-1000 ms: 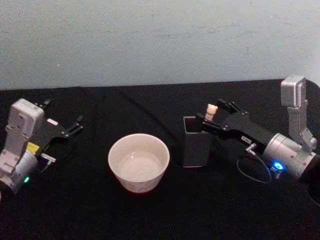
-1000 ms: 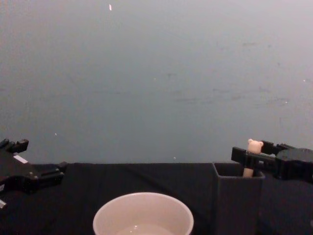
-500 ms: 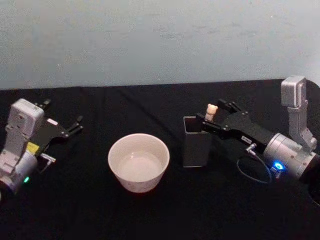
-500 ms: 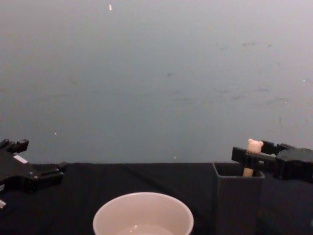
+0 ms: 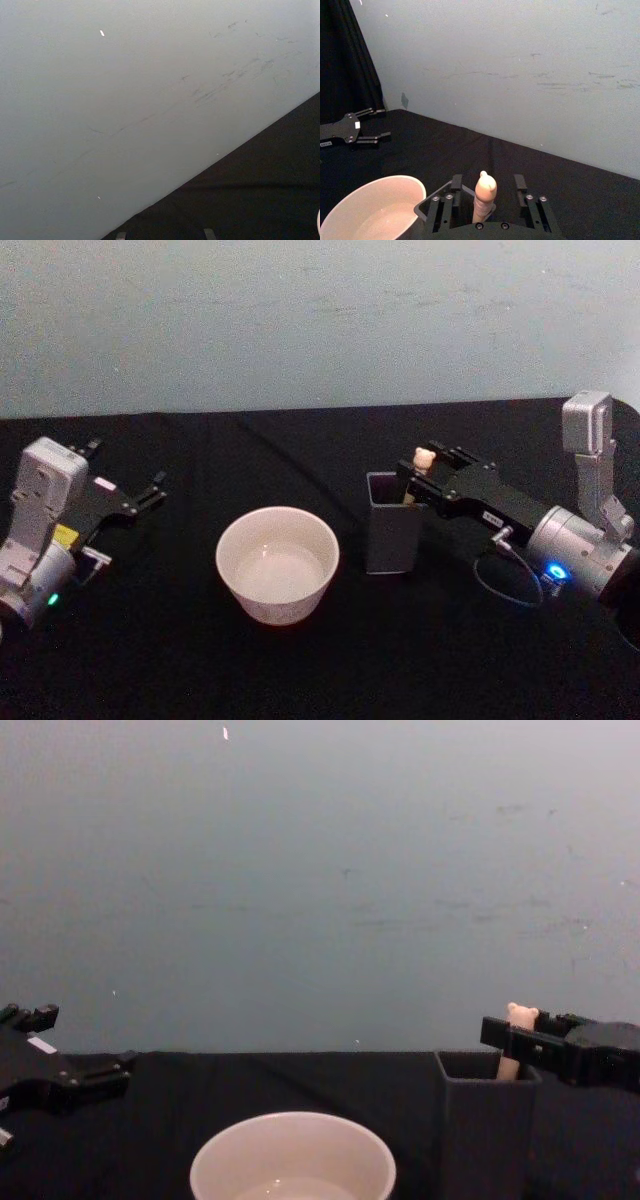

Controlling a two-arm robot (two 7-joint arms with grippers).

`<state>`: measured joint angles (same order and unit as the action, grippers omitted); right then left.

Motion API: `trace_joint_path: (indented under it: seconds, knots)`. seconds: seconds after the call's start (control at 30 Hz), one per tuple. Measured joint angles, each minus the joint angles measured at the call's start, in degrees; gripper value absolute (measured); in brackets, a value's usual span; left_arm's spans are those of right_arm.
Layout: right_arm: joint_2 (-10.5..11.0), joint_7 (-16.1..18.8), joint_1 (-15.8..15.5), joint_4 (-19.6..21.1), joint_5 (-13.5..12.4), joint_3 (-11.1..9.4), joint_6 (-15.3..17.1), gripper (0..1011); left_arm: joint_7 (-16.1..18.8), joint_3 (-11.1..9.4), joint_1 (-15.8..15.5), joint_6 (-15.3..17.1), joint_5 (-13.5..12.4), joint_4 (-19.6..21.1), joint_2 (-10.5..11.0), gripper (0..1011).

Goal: Pick up the stirring spoon with one hand, stir inside the cup, then place it back in its original position.

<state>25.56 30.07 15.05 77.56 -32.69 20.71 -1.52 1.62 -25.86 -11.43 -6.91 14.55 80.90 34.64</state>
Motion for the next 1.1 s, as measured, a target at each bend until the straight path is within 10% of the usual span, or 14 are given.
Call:
trace_joint_path:
  seconds: [0.47,1.1]
  knots:
    - [0.0,-0.03,0.0,0.01,-0.01,0.0,0.0,238,0.0,0.0,0.0,0.0,0.0,0.0,0.0,1002]
    - [0.22,0.82,0.0,0.14,-0.21,0.07,0.0,216,0.0,0.0,0.0,0.0,0.0,0.0,0.0,1001]
